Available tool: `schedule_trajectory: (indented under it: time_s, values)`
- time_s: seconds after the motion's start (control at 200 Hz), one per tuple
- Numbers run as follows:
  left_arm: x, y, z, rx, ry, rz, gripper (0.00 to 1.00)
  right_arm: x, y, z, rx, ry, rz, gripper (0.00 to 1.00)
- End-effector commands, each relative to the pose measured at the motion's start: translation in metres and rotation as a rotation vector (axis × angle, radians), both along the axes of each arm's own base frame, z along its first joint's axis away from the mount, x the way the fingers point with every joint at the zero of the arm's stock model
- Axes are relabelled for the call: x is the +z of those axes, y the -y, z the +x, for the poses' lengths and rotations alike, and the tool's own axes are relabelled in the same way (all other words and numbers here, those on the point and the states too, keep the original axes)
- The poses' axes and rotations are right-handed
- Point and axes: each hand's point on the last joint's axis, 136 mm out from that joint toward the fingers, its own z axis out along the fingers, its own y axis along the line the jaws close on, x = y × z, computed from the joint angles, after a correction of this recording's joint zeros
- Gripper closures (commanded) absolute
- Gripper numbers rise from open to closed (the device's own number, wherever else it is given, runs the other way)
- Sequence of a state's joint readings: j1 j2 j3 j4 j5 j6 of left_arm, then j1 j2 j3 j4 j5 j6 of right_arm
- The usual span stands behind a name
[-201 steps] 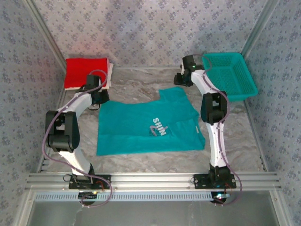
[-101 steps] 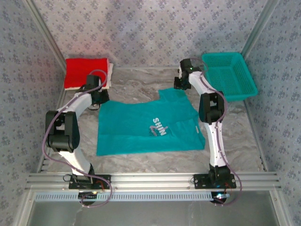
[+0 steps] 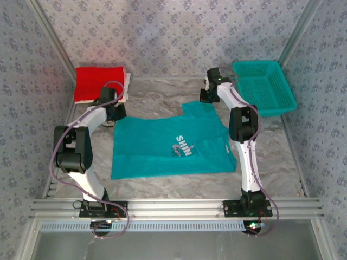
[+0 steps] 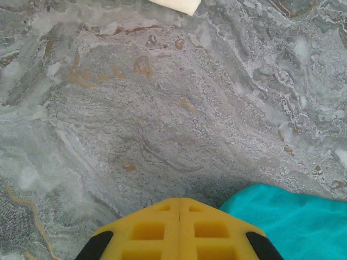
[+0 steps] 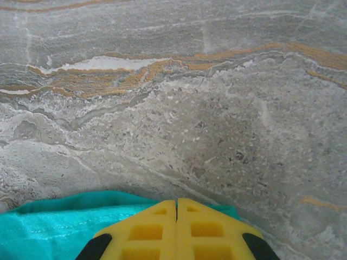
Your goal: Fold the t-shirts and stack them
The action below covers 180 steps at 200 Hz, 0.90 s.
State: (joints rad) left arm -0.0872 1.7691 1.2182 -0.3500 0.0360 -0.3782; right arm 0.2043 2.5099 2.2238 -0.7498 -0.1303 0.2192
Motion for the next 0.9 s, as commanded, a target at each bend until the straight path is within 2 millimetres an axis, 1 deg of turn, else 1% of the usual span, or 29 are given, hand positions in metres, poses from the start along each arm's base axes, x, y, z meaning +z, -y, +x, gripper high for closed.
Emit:
schedule_trajectory:
  time_s: [0.0,0.085,0.14,0.155,0.17,0.195,0.365,0.44,0.545,0.705,0.74,0.894]
  values:
    - [0.017,-0.008,0.005,0.017,0.06,-0.002,1.0,0.055,0.005,0.006,-0.011,0.128,0.003,1.0]
    - [0.016,-0.009,0.004,0.008,0.061,-0.004,1.0,0.071,0.007,0.007,-0.014,0.181,0.001,1.0]
    - [0.016,-0.008,0.004,-0.004,0.064,-0.001,1.0,0.077,0.009,0.004,-0.016,0.196,-0.002,1.0]
    - [0.016,-0.007,0.004,-0.008,0.067,0.0,1.0,0.076,0.009,0.002,-0.015,0.191,-0.005,1.0]
    - [0.015,-0.008,0.004,-0.008,0.067,0.001,1.0,0.082,0.009,0.005,-0.017,0.219,-0.002,1.0]
    - [0.016,-0.008,0.003,-0.01,0.073,0.002,1.0,0.085,0.01,0.006,-0.02,0.232,-0.004,1.0]
    - [0.013,-0.015,0.003,-0.017,0.093,-0.006,1.0,0.093,0.016,0.002,-0.027,0.275,-0.023,1.0]
    - [0.013,-0.014,0.003,-0.038,0.09,0.002,1.0,0.095,0.018,0.002,-0.021,0.288,-0.03,1.0]
    - [0.018,-0.013,0.006,-0.061,0.117,0.008,1.0,0.101,0.019,-0.002,-0.021,0.308,-0.034,1.0]
    - [0.021,-0.017,0.001,-0.047,0.141,0.001,1.0,0.114,0.022,-0.014,-0.02,0.331,-0.034,1.0]
    - [0.022,-0.017,-0.001,-0.045,0.148,0.0,1.0,0.119,0.022,-0.017,-0.021,0.345,-0.03,1.0]
    - [0.017,-0.027,-0.009,-0.016,0.165,0.023,1.0,0.133,0.03,-0.04,-0.04,0.381,-0.036,1.0]
